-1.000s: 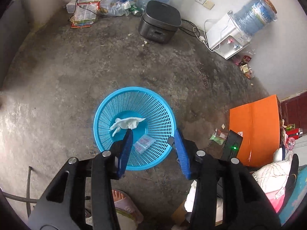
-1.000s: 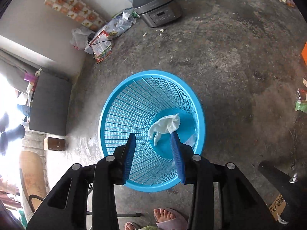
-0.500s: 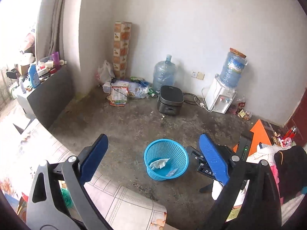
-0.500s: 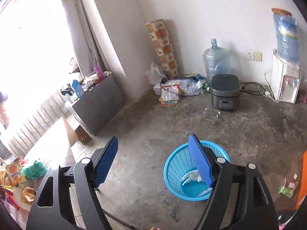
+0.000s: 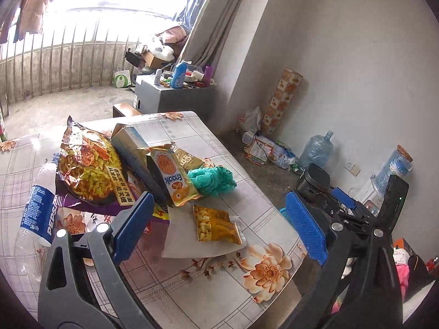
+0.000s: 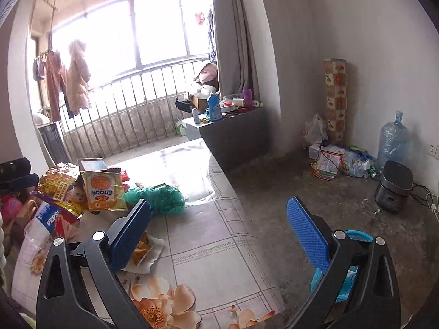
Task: Collect trash
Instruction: 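Move the right tool to the yellow snack packet on the white paper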
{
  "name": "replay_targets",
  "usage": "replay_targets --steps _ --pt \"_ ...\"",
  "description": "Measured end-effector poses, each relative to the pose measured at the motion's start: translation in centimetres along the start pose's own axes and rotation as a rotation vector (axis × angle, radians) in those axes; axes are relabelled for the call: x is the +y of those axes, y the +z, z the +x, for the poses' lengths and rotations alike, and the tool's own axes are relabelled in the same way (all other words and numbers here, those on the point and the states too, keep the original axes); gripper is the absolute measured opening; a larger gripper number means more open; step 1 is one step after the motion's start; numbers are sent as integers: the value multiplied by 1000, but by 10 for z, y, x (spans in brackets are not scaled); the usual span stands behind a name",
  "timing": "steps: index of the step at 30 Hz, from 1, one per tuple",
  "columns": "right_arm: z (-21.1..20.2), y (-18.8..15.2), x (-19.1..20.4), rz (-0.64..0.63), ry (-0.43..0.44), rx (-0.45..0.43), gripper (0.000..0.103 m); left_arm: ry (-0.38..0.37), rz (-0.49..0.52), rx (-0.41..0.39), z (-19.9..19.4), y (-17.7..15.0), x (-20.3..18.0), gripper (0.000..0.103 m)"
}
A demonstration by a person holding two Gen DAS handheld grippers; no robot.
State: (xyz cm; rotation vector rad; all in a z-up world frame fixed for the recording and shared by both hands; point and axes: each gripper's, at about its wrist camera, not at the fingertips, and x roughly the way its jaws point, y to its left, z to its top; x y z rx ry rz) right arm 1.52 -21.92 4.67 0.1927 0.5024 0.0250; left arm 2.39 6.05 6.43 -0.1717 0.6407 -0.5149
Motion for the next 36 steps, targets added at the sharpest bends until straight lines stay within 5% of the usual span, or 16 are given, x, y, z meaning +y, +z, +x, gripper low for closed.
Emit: replay_targets --steps 6,13,21,30,36 --pt "28 -9 33 35 185 173 97 54 44 56 6 -49 13 92" --pt "62 -14 60 -19 254 303 96 52 78 112 35 -82 19 91" --pt "105 -17 80 -69 284 434 96 4 -63 151 73 -87 46 58" --pt "132 -16 89 -118 320 466 96 -39 -198 183 99 -90 73 28" --pt "155 -16 84 -77 398 463 96 -77 -199 182 105 -92 68 8"
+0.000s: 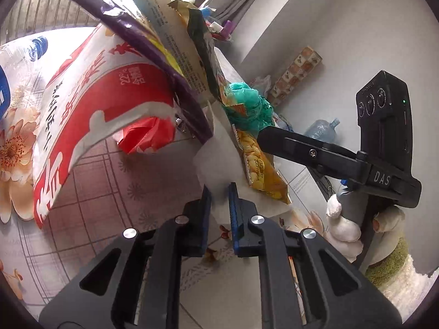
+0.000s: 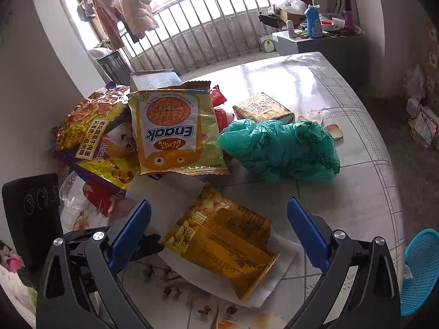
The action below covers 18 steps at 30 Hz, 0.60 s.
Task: Collect trash
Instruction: 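Move the right tool to the yellow snack packet on the white paper, then close the right tool on the yellow snack packet and lift it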
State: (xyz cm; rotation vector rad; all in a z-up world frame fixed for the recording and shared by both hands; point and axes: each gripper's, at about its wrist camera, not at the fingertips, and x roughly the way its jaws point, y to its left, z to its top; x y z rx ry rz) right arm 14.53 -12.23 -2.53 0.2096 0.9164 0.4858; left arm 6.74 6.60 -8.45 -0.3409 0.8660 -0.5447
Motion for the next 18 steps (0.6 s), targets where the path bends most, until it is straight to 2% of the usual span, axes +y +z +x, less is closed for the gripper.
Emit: replay_targets --steps 4,9,12,14,18 --pt "8 -4 -7 48 79 45 96 -14 18 -4 0 -1 -9 3" --pt "-2 -20 2 16 81 69 94 -26 38 -7 0 -5 -18 2" --pt "-7 -27 2 24 46 83 86 -41 53 3 0 -9 -24 2" --pt "-9 -34 0 41 22 101 75 -60 75 20 2 -10 -30 2" --pt "-15 -44 -5 81 9 100 67 -57 97 42 5 -14 -36 2"
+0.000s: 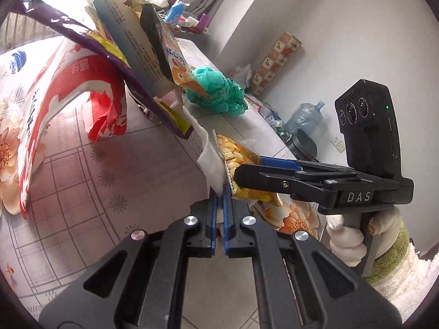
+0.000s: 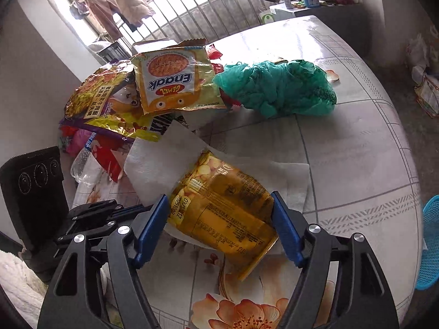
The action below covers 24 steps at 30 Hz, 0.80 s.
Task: Collect trash
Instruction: 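Close the right tool on the yellow snack packet and lift it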
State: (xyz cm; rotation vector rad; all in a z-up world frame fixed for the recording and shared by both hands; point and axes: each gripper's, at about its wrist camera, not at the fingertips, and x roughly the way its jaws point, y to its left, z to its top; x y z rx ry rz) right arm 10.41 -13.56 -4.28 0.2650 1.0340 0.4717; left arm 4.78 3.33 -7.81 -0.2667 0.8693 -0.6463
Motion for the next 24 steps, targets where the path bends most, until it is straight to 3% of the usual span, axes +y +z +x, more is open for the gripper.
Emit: replay_targets --steps 6,8,14,24 --pt "-9 -11 -21 131 61 -25 40 21 -25 13 -3 -2 9 1" --pt "-11 -13 -26 160 66 -25 21 29 -26 16 -5 -2 13 0" --pt "-28 -25 -31 233 166 -78 19 77 -6 42 -7 -8 15 0" --pt "-53 -31 -41 368 267 -164 5 42 26 23 -4 -3 1 0"
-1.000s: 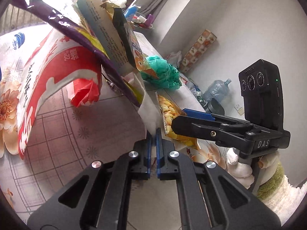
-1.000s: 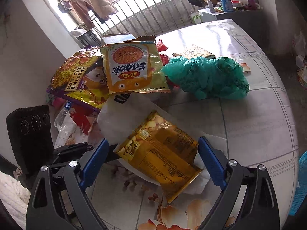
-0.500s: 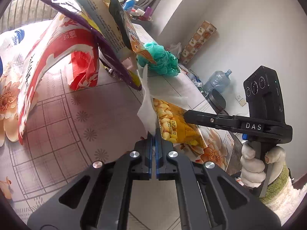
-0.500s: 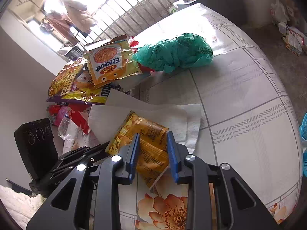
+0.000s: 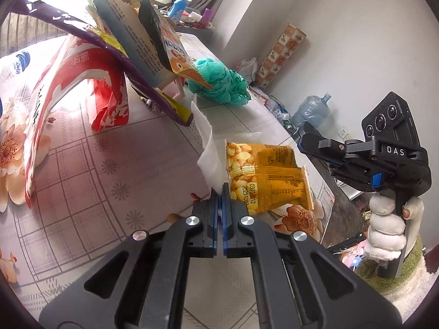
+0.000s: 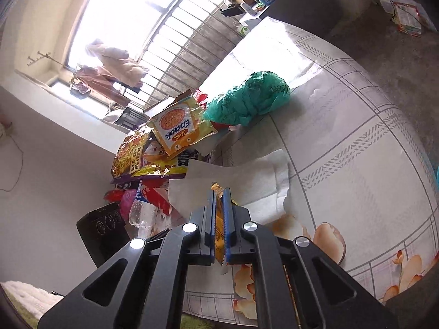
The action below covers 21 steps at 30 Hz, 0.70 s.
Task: Collect trash
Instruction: 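Close the right tool on the yellow snack packet and lift it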
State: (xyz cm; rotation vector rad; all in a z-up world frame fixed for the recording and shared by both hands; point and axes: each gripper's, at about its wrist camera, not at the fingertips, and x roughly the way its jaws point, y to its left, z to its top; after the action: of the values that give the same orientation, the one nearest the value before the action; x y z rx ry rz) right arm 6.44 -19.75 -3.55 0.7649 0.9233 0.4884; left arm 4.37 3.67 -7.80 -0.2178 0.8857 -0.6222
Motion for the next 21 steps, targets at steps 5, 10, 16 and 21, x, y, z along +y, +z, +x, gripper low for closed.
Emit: replay_targets --steps 5,10,16,21 --pt "-16 3 1 -8 -25 -25 5 7 25 -2 3 1 -5 0" --pt "-19 -4 -19 113 -48 31 15 27 24 18 8 1 -3 0" --pt "-11 -26 -44 316 -11 128 44 28 32 22 9 1 -3 0" --pt "-1 -35 -54 422 25 166 45 25 31 26 11 0 -2 0"
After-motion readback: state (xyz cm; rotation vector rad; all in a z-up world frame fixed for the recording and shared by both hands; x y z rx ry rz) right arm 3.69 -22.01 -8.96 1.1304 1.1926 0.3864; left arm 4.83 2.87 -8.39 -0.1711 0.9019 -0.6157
